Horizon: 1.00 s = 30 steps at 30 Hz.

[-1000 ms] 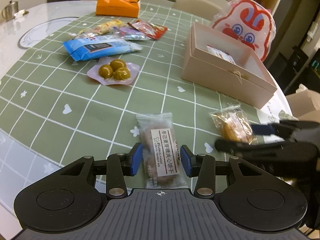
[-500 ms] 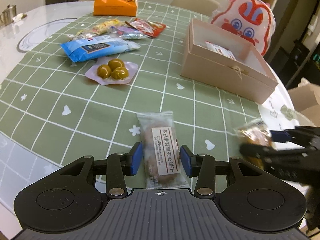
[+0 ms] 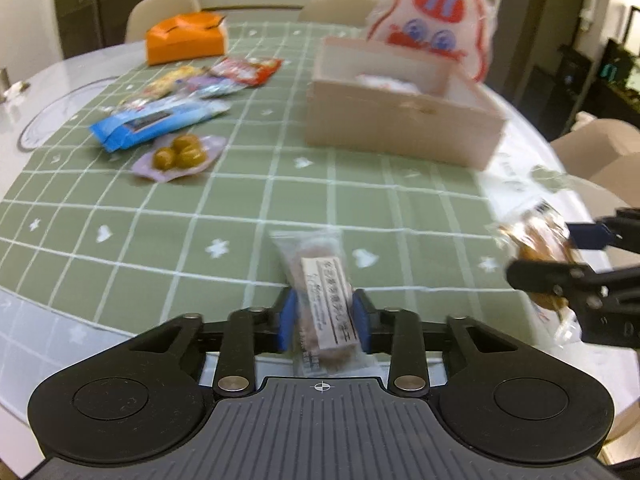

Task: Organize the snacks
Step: 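Lift the bread bun packet with the right tool toward the pink box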

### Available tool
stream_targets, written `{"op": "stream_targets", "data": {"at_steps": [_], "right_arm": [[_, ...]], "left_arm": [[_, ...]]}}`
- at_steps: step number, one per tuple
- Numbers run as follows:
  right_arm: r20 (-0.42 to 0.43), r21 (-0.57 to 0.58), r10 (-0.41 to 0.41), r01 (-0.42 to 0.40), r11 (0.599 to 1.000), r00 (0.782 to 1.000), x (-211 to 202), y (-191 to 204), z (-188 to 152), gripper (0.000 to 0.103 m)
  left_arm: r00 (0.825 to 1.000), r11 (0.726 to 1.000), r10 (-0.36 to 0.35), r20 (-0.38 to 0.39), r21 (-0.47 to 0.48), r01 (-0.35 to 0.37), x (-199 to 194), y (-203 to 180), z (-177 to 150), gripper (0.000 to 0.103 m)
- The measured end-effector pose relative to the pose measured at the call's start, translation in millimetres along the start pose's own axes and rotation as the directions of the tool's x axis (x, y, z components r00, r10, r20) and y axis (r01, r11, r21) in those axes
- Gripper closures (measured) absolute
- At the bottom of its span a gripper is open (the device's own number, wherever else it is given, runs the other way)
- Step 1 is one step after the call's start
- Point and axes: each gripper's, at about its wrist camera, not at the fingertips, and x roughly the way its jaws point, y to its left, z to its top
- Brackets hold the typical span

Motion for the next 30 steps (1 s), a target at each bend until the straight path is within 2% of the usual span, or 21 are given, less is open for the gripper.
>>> {"op": "stream_targets", "data": {"at_steps": [3, 7, 10, 12, 16, 19, 23, 25, 27, 29, 30], "right_arm": [[0.038, 0.003, 0.006, -0.006, 1.0, 0.999, -14, -4, 6, 0.048], [0.118, 0.003, 0.017, -0.018, 1.0, 0.993, -36, -12, 24, 0.048], [0.169, -0.007, 0.008, -0.007, 1.0, 0.986, -44, -15, 37, 0.048], [0.17, -0.006, -0.004, 0.005, 1.0, 0.985, -41, -18, 40, 0.048], [0.106, 0.008, -0.003, 0.003, 1.0, 0.994, -16, -23, 28, 0.048], [0.036, 0.013, 0.001, -0.002, 1.0, 0.999, 12, -25, 11, 0.048], [-0.029, 0.019, -0.041, 0.041, 0.999, 0.999, 35, -27, -8, 0.047], [-0.029, 0.051, -0.032, 0.033, 0.998, 0.999, 37, -34, -12, 0.043], [-0.025, 0.068, -0.029, 0.03, 0.997, 0.999, 36, -39, -14, 0.039], [-0.019, 0.079, -0.034, 0.035, 0.996, 0.999, 36, -42, -15, 0.038], [-0.015, 0.082, -0.033, 0.034, 0.996, 0.999, 36, -43, -16, 0.037]], "left_arm": [[0.998, 0.999, -0.036, 0.054, -0.006, 0.037, -19, -8, 8, 0.096], [0.99, 0.998, -0.061, 0.127, 0.041, 0.056, -43, -15, 32, 0.095], [0.993, 0.995, -0.091, 0.073, 0.051, 0.087, -40, -17, 42, 0.095], [0.995, 0.994, -0.096, 0.036, 0.045, 0.095, -33, -19, 39, 0.093], [0.989, 0.989, -0.123, -0.079, -0.089, 0.116, -9, -15, 23, 0.092], [0.989, 0.99, -0.098, -0.11, -0.114, 0.085, 0, -21, 14, 0.088], [0.99, 1.0, -0.026, -0.139, 0.007, 0.028, 3, -49, 12, 0.083], [0.989, 0.995, 0.028, -0.146, 0.098, -0.014, 8, -61, 12, 0.083], [0.987, 0.985, 0.084, -0.135, 0.161, -0.062, 9, -68, 11, 0.078], [0.986, 0.982, 0.099, -0.137, 0.175, -0.075, 11, -69, 11, 0.078], [0.985, 0.983, 0.094, -0.148, 0.173, -0.068, 12, -71, 12, 0.073]]}}
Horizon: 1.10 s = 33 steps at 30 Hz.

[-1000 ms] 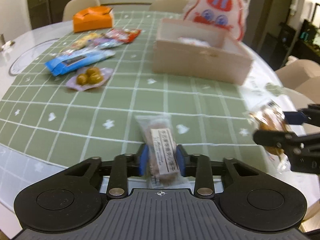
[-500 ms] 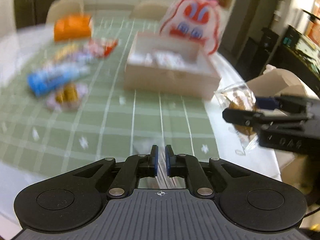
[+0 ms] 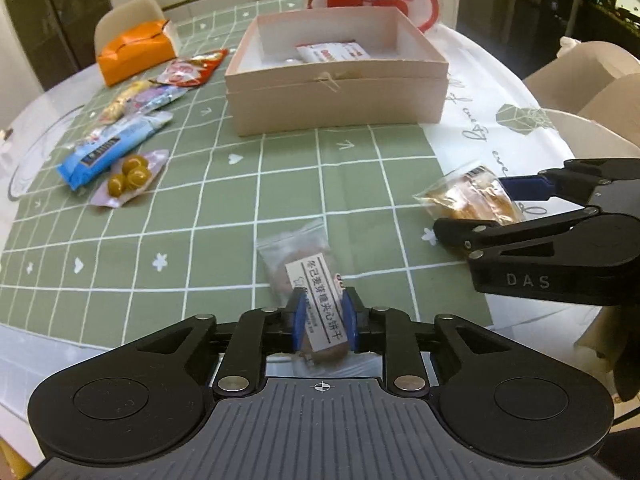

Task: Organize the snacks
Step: 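Lift the bread bun packet with the right tool toward the pink box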

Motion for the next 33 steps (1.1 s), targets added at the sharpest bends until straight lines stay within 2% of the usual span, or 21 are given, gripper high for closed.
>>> {"op": "stream_targets", "data": {"at_steps": [1, 3, 5, 8, 11, 13, 16, 19, 20, 21, 22, 23, 28, 33], "right_arm": [[0.004, 0.0, 0.001, -0.001, 1.0, 1.0, 0, 1, 0, 0.036], [0.015, -0.004, 0.003, -0.003, 1.0, 1.0, -1, 2, -3, 0.033], [0.024, -0.015, 0.0, 0.001, 1.0, 1.0, 0, 4, -4, 0.032], [0.029, -0.033, -0.003, 0.004, 0.999, 1.0, -1, 4, -6, 0.029], [0.03, -0.037, -0.004, 0.005, 0.999, 1.0, -1, 5, -8, 0.024], [0.036, -0.032, 0.003, -0.001, 0.999, 0.999, -1, 6, -9, 0.019], [0.047, -0.014, -0.011, 0.011, 1.0, 0.999, 1, 11, -11, 0.013], [0.031, -0.023, -0.037, 0.038, 0.999, 0.999, 4, 16, -9, 0.012], [0.018, -0.026, -0.034, 0.035, 0.999, 0.999, 4, 16, -6, 0.012], [0.001, -0.033, -0.029, 0.029, 0.999, 1.0, 5, 15, -3, 0.018], [-0.007, -0.036, -0.024, 0.023, 0.999, 1.0, 4, 14, -1, 0.026], [-0.007, -0.037, -0.022, 0.021, 0.999, 1.0, 2, 13, 1, 0.044], [-0.042, -0.086, -0.063, 0.059, 0.995, 0.997, -9, 16, 8, 0.047], [-0.015, -0.05, -0.006, 0.005, 0.999, 1.0, -36, 9, 31, 0.047]], "left_arm": [[1.0, 1.0, -0.006, -0.007, 0.0, 0.006, 1, -1, 2, 0.068], [0.999, 0.999, -0.038, -0.017, 0.004, 0.038, 3, -5, 3, 0.043], [0.998, 0.998, -0.058, -0.021, 0.002, 0.058, 4, -7, 4, 0.039], [0.998, 0.996, -0.063, 0.0, -0.064, 0.063, 0, 3, 2, 0.043], [1.0, 0.997, 0.003, -0.013, -0.078, -0.004, 3, 15, -4, 0.043], [0.999, 0.994, -0.031, -0.022, -0.11, 0.028, 8, 23, -5, 0.039], [1.0, 0.995, -0.025, -0.019, -0.098, 0.023, 11, 23, 0, 0.039], [0.999, 0.995, -0.034, -0.015, -0.099, 0.032, 12, 25, 2, 0.044], [0.999, 0.995, -0.037, -0.01, -0.097, 0.036, 11, 25, 1, 0.052], [0.999, 0.995, -0.041, 0.001, -0.096, 0.041, 9, 25, -1, 0.059], [0.999, 0.995, -0.05, 0.006, -0.091, 0.05, 8, 25, -3, 0.059], [0.998, 0.995, -0.065, 0.016, -0.075, 0.066, 6, 24, -7, 0.059], [0.993, 0.991, -0.111, 0.043, -0.065, 0.114, -3, 24, -11, 0.061], [0.985, 0.991, -0.128, 0.116, -0.011, 0.13, -26, 31, 20, 0.062]]}}
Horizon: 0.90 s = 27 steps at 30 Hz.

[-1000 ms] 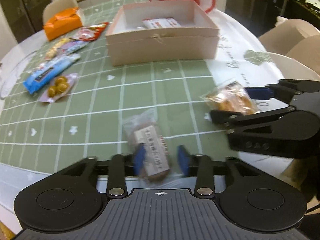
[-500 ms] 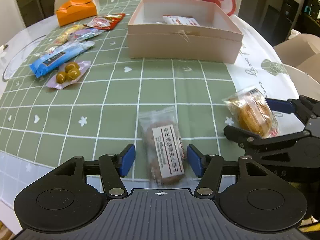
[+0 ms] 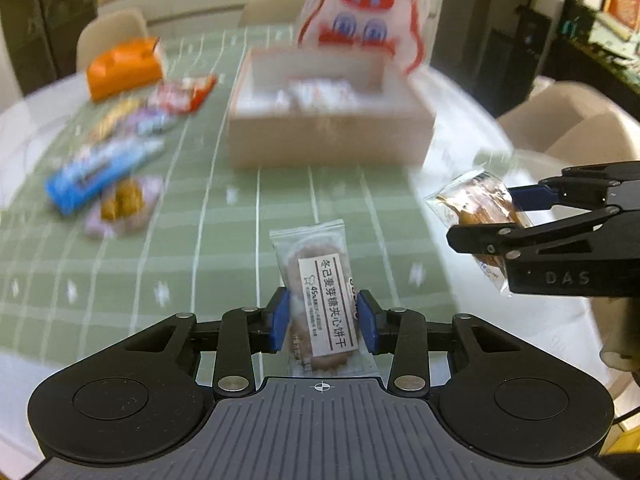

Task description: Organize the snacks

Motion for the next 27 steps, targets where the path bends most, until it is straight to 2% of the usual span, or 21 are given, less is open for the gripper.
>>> {"op": "stream_targets", "data": {"at_steps": [4, 7, 10, 11, 14, 15, 17, 18, 20, 22, 23, 24, 25, 27], "right_arm": [[0.107, 0.061, 0.006, -0.013, 0.998, 0.994, -33, -13, 47, 0.047], [0.187, 0.106, 0.01, -0.031, 0.994, 0.982, -52, -23, 97, 0.047], [0.21, 0.2, 0.014, -0.057, 0.978, 0.978, -48, -36, 147, 0.047], [0.209, 0.227, 0.013, -0.061, 0.972, 0.978, -40, -40, 160, 0.047], [0.164, 0.284, -0.059, 0.011, 0.959, 0.985, 0, -43, 184, 0.047], [0.156, 0.293, -0.071, 0.023, 0.956, 0.985, 15, -44, 187, 0.047], [0.1, 0.307, -0.093, 0.058, 0.95, 0.991, 46, -41, 189, 0.047], [0.056, 0.324, -0.115, 0.091, 0.942, 0.992, 61, -39, 190, 0.047], [0.028, 0.357, -0.155, 0.135, 0.924, 0.988, 78, -36, 188, 0.045], [0.015, 0.385, -0.173, 0.154, 0.91, 0.985, 89, -33, 188, 0.041], [0.008, 0.39, -0.18, 0.163, 0.906, 0.984, 93, -31, 190, 0.041], [-0.001, 0.383, -0.194, 0.18, 0.906, 0.981, 97, -26, 193, 0.041], [-0.011, 0.363, -0.22, 0.209, 0.908, 0.975, 102, -19, 198, 0.041], [-0.025, 0.326, -0.251, 0.246, 0.913, 0.968, 112, -2, 212, 0.039]], "left_arm": [[0.992, 0.997, -0.071, 0.101, 0.02, 0.069, -20, 14, 58, 0.061], [0.972, 0.99, -0.138, 0.189, 0.005, 0.14, -29, 38, 119, 0.061], [0.951, 0.965, -0.248, 0.186, -0.041, 0.259, -8, 66, 176, 0.061], [0.944, 0.956, -0.273, 0.184, -0.057, 0.288, 6, 76, 192, 0.061], [0.932, 0.938, -0.327, 0.158, -0.069, 0.34, 54, 96, 224, 0.06], [0.921, 0.92, -0.369, 0.127, -0.091, 0.381, 75, 103, 233, 0.057], [0.901, 0.891, -0.427, 0.073, -0.138, 0.433, 114, 114, 242, 0.057], [0.893, 0.883, -0.446, 0.061, -0.132, 0.45, 125, 116, 244, 0.057], [0.876, 0.87, -0.48, 0.042, -0.101, 0.482, 142, 120, 245, 0.057], [0.853, 0.845, -0.518, 0.066, -0.113, 0.522, 148, 139, 245, 0.057], [0.85, 0.841, -0.519, 0.087, -0.124, 0.526, 149, 152, 244, 0.057], [0.861, 0.85, -0.497, 0.109, -0.137, 0.508, 150, 169, 243, 0.057], [0.883, 0.871, -0.451, 0.129, -0.153, 0.467, 150, 189, 242, 0.057], [0.94, 0.919, -0.308, 0.144, -0.211, 0.333, 155, 233, 236, 0.057]]}}
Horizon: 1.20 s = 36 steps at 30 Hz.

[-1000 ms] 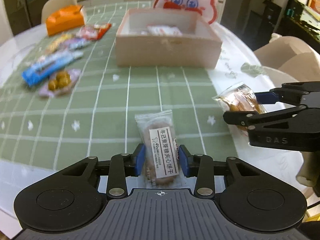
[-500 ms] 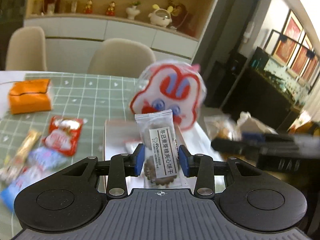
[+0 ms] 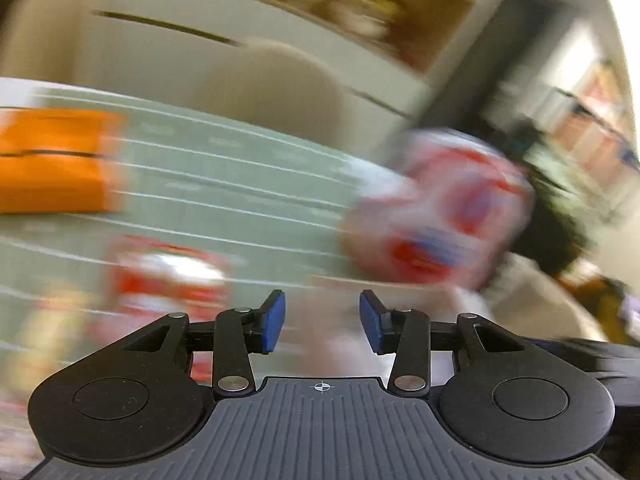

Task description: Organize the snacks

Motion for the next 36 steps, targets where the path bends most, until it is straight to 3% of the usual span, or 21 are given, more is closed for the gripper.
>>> {"op": "stream_targets", "data": {"at_steps": [1, 3, 5, 7, 8, 9, 12, 16, 17, 18, 22, 24, 25, 29, 32, 36], "right_arm": [[-0.015, 0.007, 0.013, -0.012, 1.0, 1.0, 3, 10, 5, 0.038], [-0.062, 0.085, 0.113, -0.108, 0.99, 0.992, 18, 34, 18, 0.035], [-0.104, 0.213, 0.25, -0.224, 0.951, 0.963, 40, 58, 32, 0.033], [-0.146, 0.317, 0.331, -0.273, 0.908, 0.932, 72, 86, 42, 0.032], [-0.16, 0.328, 0.339, -0.274, 0.904, 0.927, 87, 101, 45, 0.032], [-0.169, 0.304, 0.32, -0.26, 0.917, 0.932, 103, 118, 49, 0.032], [-0.155, 0.147, 0.127, -0.105, 0.984, 0.98, 148, 159, 57, 0.032], [-0.232, 0.05, -0.009, 0.021, 0.999, 0.973, 200, 177, 61, 0.031], [-0.266, 0.04, -0.019, 0.031, 0.999, 0.964, 210, 177, 59, 0.024], [-0.272, 0.041, -0.008, 0.02, 0.999, 0.962, 213, 176, 56, 0.023], [-0.271, -0.003, 0.005, -0.007, 1.0, 0.963, 201, 179, 42, 0.026], [-0.274, -0.037, 0.032, -0.044, 0.998, 0.961, 189, 183, 32, 0.045], [-0.275, -0.063, 0.039, -0.058, 0.996, 0.961, 180, 184, 27, 0.048], [-0.314, -0.09, 0.099, -0.133, 0.987, 0.944, 142, 180, 3, 0.055], [-0.344, -0.082, 0.128, -0.165, 0.983, 0.93, 118, 175, -16, 0.06], [-0.34, -0.071, 0.209, -0.246, 0.967, 0.917, 73, 166, -48, 0.066]], "left_arm": [[0.998, 0.998, 0.06, 0.006, -0.026, -0.06, -3, 20, 1, 0.057], [0.989, 0.985, 0.151, -0.003, -0.081, -0.151, -10, 62, 0, 0.057], [0.983, 0.979, 0.185, -0.009, -0.089, -0.185, -19, 90, -5, 0.057], [0.979, 0.976, 0.202, -0.016, -0.079, -0.203, -29, 107, -12, 0.057], [0.979, 0.976, 0.205, -0.019, -0.074, -0.206, -35, 114, -15, 0.057], [0.978, 0.975, 0.208, -0.024, -0.069, -0.209, -40, 119, -19, 0.057], [0.977, 0.975, 0.209, -0.034, -0.071, -0.211, -54, 135, -29, 0.057], [0.982, 0.973, 0.185, -0.051, -0.13, -0.19, -76, 160, -41, 0.057], [0.983, 0.973, 0.178, -0.05, -0.142, -0.183, -79, 164, -45, 0.058], [0.985, 0.974, 0.164, -0.049, -0.15, -0.17, -83, 166, -49, 0.058], [0.995, 0.98, 0.094, -0.035, -0.175, -0.098, -86, 167, -56, 0.058], [0.998, 0.983, 0.066, -0.025, -0.167, -0.069, -83, 161, -54, 0.058], [0.998, 0.985, 0.059, -0.024, -0.16, -0.062, -80, 157, -52, 0.058], [0.999, 0.992, 0.046, -0.009, -0.114, -0.046, -71, 137, -39, 0.058], [0.998, 0.999, -0.001, -0.055, -0.035, 0.0, -55, 112, -31, 0.058], [0.991, 0.994, 0.076, -0.106, 0.09, -0.067, -31, 82, -35, 0.058]]}}
